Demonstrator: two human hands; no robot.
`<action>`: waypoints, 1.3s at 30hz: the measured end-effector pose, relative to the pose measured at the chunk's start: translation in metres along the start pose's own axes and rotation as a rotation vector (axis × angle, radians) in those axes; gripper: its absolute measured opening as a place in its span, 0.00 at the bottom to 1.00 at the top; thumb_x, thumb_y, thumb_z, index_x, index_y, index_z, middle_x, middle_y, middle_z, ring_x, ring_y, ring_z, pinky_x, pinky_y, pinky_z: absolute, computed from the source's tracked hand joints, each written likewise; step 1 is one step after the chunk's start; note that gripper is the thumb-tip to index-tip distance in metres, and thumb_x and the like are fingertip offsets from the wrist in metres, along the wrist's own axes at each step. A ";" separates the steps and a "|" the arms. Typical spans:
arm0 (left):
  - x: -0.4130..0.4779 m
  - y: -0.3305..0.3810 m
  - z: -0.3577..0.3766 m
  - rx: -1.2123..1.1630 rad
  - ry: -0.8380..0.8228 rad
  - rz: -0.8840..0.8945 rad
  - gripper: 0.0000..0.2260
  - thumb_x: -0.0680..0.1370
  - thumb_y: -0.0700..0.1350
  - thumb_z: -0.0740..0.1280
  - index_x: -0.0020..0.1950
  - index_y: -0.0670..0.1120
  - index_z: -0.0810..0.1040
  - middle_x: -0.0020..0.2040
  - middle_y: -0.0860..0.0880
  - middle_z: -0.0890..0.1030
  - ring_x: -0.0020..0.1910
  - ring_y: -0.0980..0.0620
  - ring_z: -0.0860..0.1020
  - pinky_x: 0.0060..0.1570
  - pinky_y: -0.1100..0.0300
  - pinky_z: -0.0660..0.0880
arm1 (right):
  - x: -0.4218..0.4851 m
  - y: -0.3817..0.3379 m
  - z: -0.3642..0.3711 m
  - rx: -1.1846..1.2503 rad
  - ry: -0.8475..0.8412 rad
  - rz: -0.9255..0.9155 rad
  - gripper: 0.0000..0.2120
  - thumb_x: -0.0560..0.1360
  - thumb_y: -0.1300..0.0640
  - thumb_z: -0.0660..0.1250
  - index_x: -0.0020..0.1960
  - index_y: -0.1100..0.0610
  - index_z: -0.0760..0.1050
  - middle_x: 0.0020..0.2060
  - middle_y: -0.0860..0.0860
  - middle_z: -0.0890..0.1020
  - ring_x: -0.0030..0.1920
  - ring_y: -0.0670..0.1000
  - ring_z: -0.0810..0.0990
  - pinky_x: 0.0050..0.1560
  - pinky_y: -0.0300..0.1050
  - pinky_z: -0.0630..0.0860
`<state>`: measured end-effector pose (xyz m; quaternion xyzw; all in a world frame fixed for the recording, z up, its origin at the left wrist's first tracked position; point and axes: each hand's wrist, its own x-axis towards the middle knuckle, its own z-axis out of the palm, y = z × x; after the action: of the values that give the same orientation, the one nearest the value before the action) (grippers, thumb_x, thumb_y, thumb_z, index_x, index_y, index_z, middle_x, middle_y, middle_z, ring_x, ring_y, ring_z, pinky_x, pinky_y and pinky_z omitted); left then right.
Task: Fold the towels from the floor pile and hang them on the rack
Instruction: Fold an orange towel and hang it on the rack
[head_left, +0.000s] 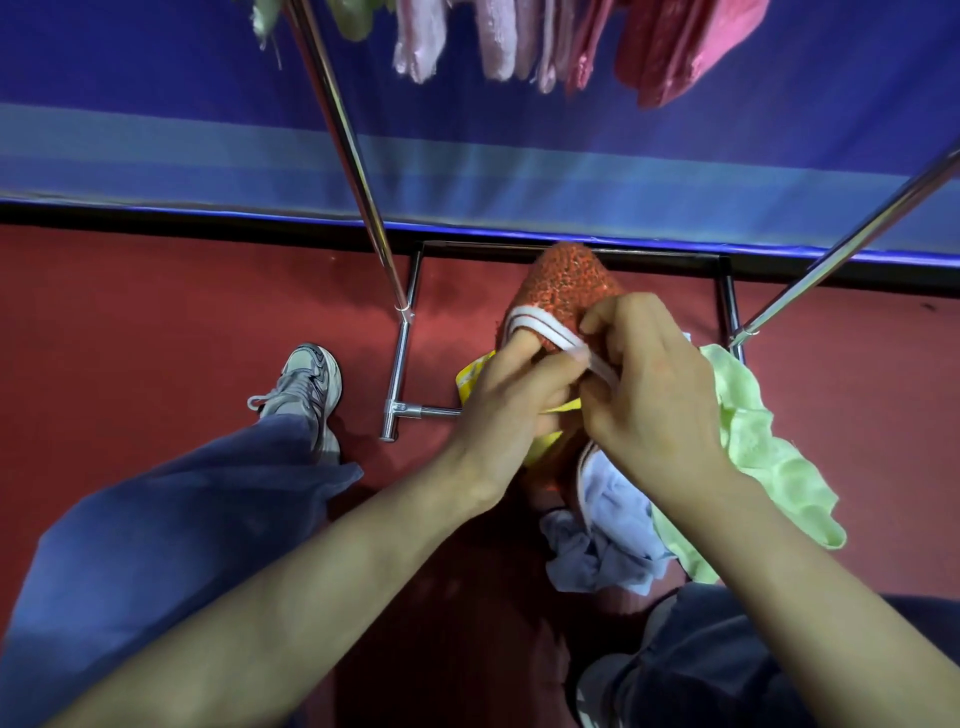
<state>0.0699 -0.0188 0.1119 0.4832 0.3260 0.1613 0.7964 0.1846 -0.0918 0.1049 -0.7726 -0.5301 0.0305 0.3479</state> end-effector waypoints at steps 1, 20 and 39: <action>0.001 0.001 0.000 -0.002 0.034 0.019 0.03 0.81 0.42 0.65 0.54 0.46 0.75 0.35 0.57 0.79 0.34 0.61 0.78 0.45 0.59 0.77 | 0.000 0.001 0.001 0.006 0.005 0.026 0.19 0.66 0.65 0.67 0.53 0.51 0.67 0.45 0.47 0.73 0.42 0.51 0.71 0.33 0.47 0.67; 0.008 0.020 -0.019 0.097 0.263 0.159 0.14 0.75 0.32 0.72 0.59 0.43 0.78 0.50 0.39 0.86 0.50 0.39 0.85 0.52 0.40 0.81 | 0.007 0.004 -0.008 0.439 -0.071 0.143 0.10 0.68 0.53 0.66 0.45 0.56 0.70 0.45 0.54 0.76 0.49 0.53 0.76 0.50 0.47 0.72; 0.009 0.039 -0.030 -0.177 0.007 -0.082 0.11 0.75 0.41 0.70 0.57 0.42 0.78 0.46 0.44 0.80 0.43 0.50 0.81 0.49 0.55 0.79 | 0.023 0.008 -0.027 1.267 -0.266 0.531 0.22 0.73 0.67 0.70 0.64 0.71 0.72 0.54 0.65 0.80 0.53 0.60 0.78 0.57 0.51 0.77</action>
<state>0.0588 0.0253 0.1335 0.3968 0.3328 0.1586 0.8406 0.2119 -0.0871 0.1282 -0.5142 -0.2416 0.5119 0.6444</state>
